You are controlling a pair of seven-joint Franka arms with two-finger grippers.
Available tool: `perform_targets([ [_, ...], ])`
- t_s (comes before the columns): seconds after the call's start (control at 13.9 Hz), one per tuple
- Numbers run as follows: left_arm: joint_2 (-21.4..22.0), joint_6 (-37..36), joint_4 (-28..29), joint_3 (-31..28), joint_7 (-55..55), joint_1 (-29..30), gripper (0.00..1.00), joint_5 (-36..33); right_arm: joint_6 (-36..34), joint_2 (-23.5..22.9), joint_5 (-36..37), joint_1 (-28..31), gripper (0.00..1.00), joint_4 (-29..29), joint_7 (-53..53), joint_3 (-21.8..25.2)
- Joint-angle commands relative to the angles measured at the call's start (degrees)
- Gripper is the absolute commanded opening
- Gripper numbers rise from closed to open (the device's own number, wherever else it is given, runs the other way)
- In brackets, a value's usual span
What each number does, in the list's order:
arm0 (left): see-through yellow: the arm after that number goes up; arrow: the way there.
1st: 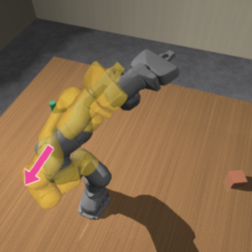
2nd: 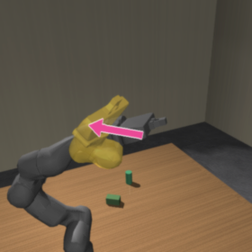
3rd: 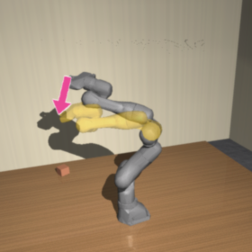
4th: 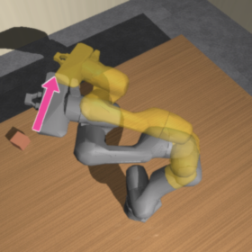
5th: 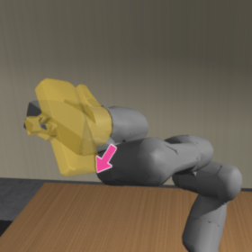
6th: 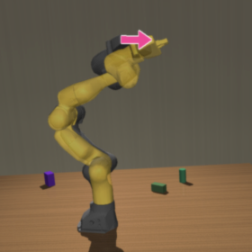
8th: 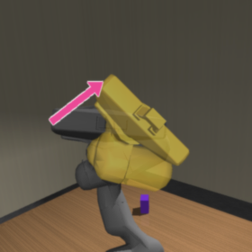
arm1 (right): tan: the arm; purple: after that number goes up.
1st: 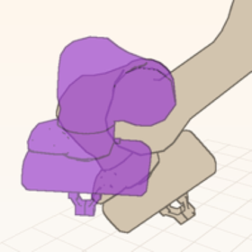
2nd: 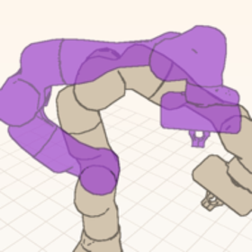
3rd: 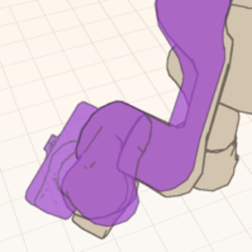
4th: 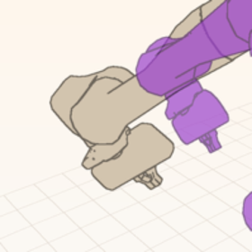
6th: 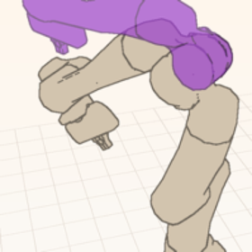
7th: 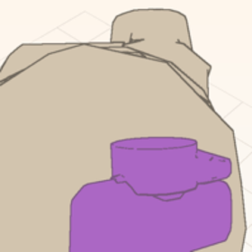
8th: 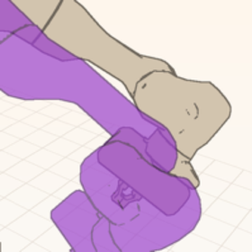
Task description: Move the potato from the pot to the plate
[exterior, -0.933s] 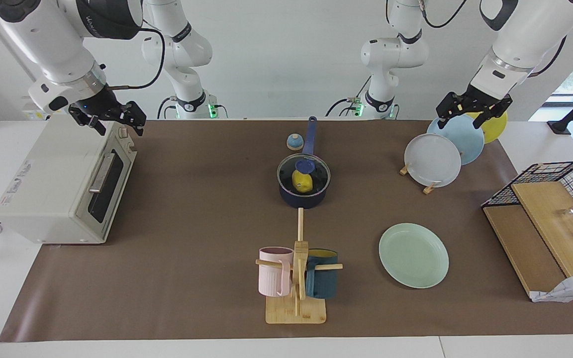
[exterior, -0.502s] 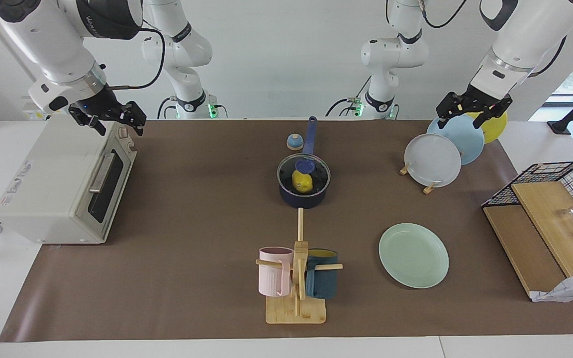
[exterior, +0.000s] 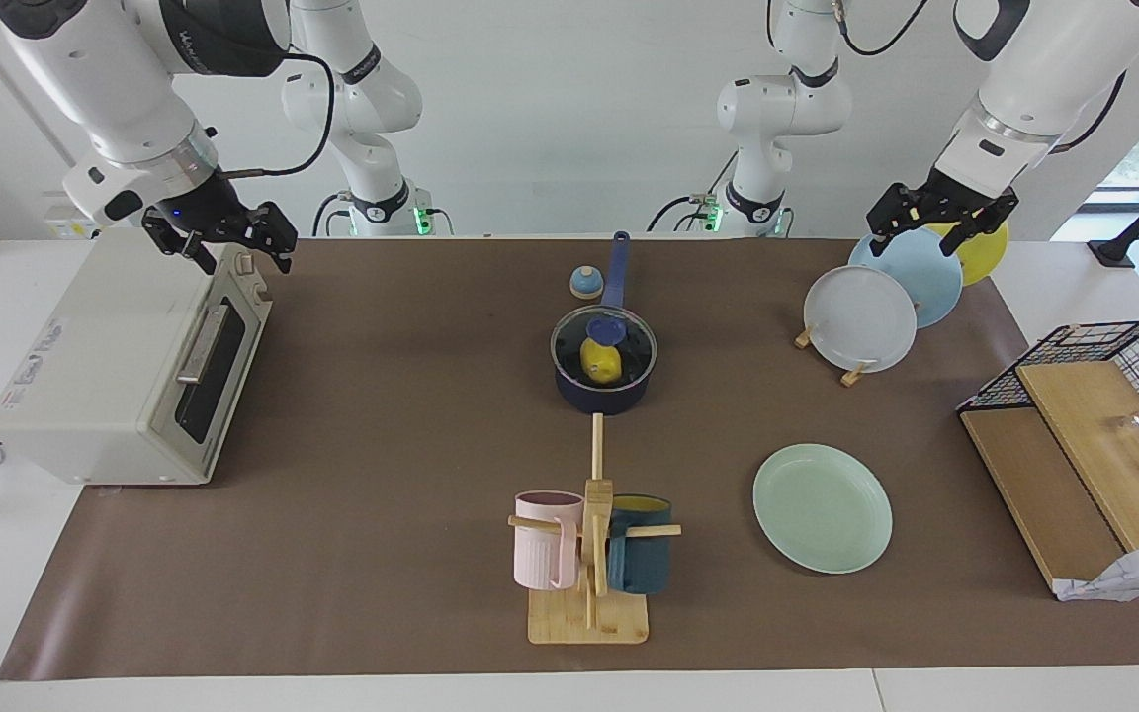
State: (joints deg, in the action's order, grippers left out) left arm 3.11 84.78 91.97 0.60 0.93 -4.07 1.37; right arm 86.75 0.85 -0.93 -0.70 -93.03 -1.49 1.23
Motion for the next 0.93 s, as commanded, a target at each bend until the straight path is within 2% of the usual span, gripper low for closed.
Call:
perform_targets([
  [0.0,0.58,-0.75,-0.03,0.19,0.48,0.29,1.00,-0.32,2.10,-0.06,-0.74,-4.29,1.00,-0.49,1.21,-0.79],
  [0.22,0.67,-0.75,-0.03,0.19,0.48,0.38,1.00,-0.32,5.17,-3.47,-0.83,-13.42,1.00,1.61,14.45,-0.88],
  [0.43,0.58,-0.75,-0.03,0.19,0.48,0.38,1.00,-0.32,7.01,-10.14,-1.09,-21.33,1.00,7.05,25.27,-1.06],
  [0.65,0.58,-0.75,-0.03,0.19,0.48,0.38,1.00,-0.32,14.81,-16.65,-0.39,-28.98,1.00,9.00,34.86,-1.59],
  [0.72,0.67,-0.75,-0.03,0.19,0.48,0.38,1.00,-0.41,18.68,-17.71,-0.39,-30.05,1.00,9.00,36.80,-1.59],
  [0.86,0.67,-0.75,-0.03,0.20,0.48,0.38,1.00,-0.32,21.26,-20.17,0.04,-33.20,1.00,8.91,38.13,-1.59],
])
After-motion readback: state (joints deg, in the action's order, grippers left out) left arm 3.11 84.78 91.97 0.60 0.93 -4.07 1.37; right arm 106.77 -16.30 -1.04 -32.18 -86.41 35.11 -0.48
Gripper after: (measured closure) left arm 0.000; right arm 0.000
